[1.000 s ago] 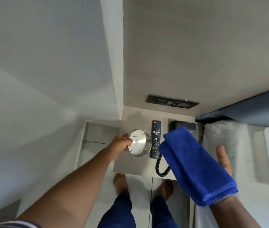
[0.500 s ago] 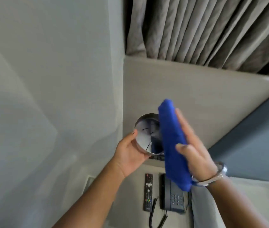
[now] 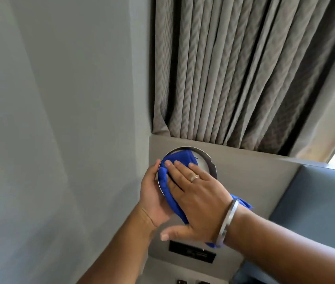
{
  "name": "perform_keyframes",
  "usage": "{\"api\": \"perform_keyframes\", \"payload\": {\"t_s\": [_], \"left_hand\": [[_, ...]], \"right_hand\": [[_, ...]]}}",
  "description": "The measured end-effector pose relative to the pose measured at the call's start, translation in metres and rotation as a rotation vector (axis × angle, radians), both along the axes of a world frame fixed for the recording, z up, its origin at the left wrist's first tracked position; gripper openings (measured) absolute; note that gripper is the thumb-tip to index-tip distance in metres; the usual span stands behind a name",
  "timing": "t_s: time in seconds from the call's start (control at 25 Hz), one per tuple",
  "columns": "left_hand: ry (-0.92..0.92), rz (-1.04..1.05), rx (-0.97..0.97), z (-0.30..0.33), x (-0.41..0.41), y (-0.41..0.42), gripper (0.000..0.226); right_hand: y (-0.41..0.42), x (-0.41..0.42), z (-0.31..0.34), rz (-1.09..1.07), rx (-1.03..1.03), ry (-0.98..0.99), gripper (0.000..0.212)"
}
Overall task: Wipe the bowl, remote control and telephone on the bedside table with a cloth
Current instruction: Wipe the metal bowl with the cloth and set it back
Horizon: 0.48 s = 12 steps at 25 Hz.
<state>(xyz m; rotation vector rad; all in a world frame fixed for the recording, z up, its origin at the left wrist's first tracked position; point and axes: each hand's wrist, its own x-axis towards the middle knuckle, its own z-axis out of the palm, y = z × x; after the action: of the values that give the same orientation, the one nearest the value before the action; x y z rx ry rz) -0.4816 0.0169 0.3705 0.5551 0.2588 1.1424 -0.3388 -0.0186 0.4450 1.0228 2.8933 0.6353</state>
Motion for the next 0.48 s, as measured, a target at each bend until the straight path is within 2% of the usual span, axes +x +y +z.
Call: {"api": "perform_keyframes", "payload": {"t_s": [0.08,0.2,0.28,0.36,0.4,0.44,0.48], "left_hand": [[-0.037,0.012,0.034,0.016,0.003,-0.002,0.065],[0.025,0.047,0.093,0.028,0.008,-0.007,0.063],[0.033,0.044,0.131,0.031,0.013,-0.013,0.068],[0.112,0.058,0.112,0.030,0.019,-0.019,0.072],[0.163,0.070,0.127,0.031,0.020,-0.021,0.073],[0.202,0.098,0.145,0.032,0.021,-0.024,0.075],[0.225,0.137,0.152,0.035,0.020,-0.025,0.074]], "right_hand": [[0.001,0.003,0.013,-0.118,0.087,-0.054,0.123],[-0.004,0.016,0.023,-0.231,0.137,-0.058,0.123],[-0.016,0.024,0.026,-0.159,0.094,0.022,0.112],[-0.027,0.031,0.025,0.015,-0.018,0.235,0.074],[-0.029,0.033,0.025,0.100,-0.121,0.333,0.062],[-0.029,0.034,0.024,0.166,-0.223,0.412,0.061],[-0.028,0.034,0.024,0.201,-0.295,0.438,0.072]]}}
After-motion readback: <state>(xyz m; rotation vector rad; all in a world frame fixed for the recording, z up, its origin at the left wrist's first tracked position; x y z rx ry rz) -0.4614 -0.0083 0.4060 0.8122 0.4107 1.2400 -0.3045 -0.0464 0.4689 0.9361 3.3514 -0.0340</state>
